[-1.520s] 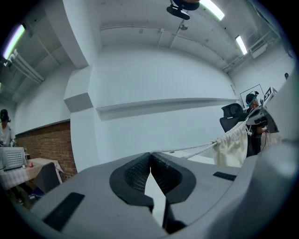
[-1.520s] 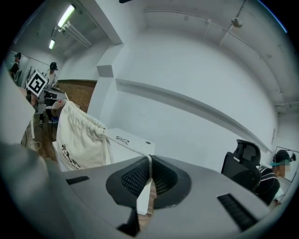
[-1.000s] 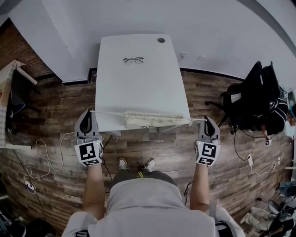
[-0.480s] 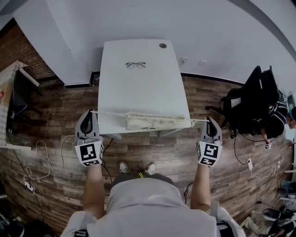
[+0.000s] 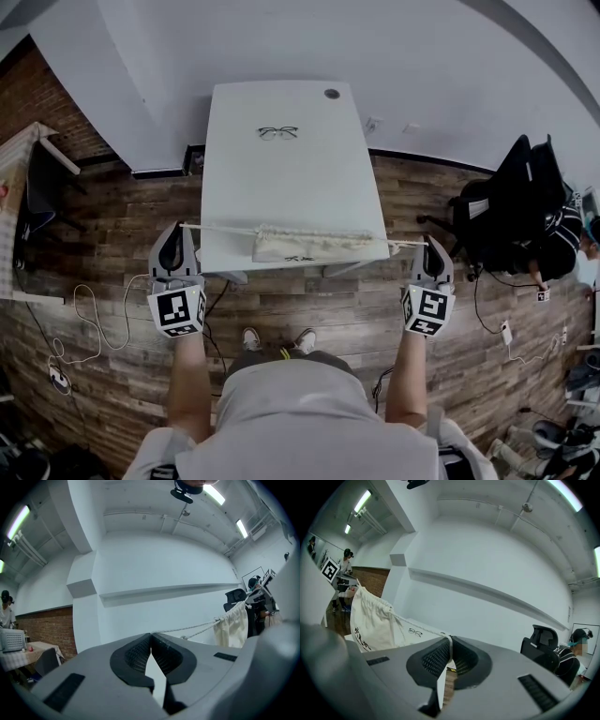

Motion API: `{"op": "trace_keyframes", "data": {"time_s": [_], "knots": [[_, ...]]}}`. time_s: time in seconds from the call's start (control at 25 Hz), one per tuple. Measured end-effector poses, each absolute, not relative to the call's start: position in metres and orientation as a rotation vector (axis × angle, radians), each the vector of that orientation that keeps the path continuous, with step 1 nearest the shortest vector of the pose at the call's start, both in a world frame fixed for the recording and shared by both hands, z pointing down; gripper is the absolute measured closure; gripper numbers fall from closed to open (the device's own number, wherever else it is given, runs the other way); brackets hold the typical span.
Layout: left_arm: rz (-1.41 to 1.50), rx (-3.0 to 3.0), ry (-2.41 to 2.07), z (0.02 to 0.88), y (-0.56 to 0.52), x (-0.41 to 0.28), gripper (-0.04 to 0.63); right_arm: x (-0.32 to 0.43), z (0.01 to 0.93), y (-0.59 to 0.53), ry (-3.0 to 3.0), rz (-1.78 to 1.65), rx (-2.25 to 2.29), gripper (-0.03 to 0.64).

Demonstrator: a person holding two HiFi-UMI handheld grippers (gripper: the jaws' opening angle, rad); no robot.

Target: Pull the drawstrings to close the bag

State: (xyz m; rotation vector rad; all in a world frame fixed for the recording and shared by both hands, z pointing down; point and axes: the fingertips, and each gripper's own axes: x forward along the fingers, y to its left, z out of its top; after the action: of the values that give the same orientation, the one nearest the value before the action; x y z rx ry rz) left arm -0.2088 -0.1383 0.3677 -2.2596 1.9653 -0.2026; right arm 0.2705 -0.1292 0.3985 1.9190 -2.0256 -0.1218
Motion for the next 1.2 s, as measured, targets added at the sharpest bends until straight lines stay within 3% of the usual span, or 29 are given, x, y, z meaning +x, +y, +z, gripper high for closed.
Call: {"op": "trace_keyframes", "data": {"time_s": [0.56, 1.2], "knots": [[-0.030, -2.308, 1.967, 0.339, -0.141, -0.210, 0.575, 0.277, 0.391, -0.124, -2.009, -0.133, 1.950, 0.581], [-0.047, -2.273, 2.019, 0.346, -0.132, -0.228, 0.575, 0.280, 0.393, -0.116, -1.986, -0.107, 1.983, 0.581]]}}
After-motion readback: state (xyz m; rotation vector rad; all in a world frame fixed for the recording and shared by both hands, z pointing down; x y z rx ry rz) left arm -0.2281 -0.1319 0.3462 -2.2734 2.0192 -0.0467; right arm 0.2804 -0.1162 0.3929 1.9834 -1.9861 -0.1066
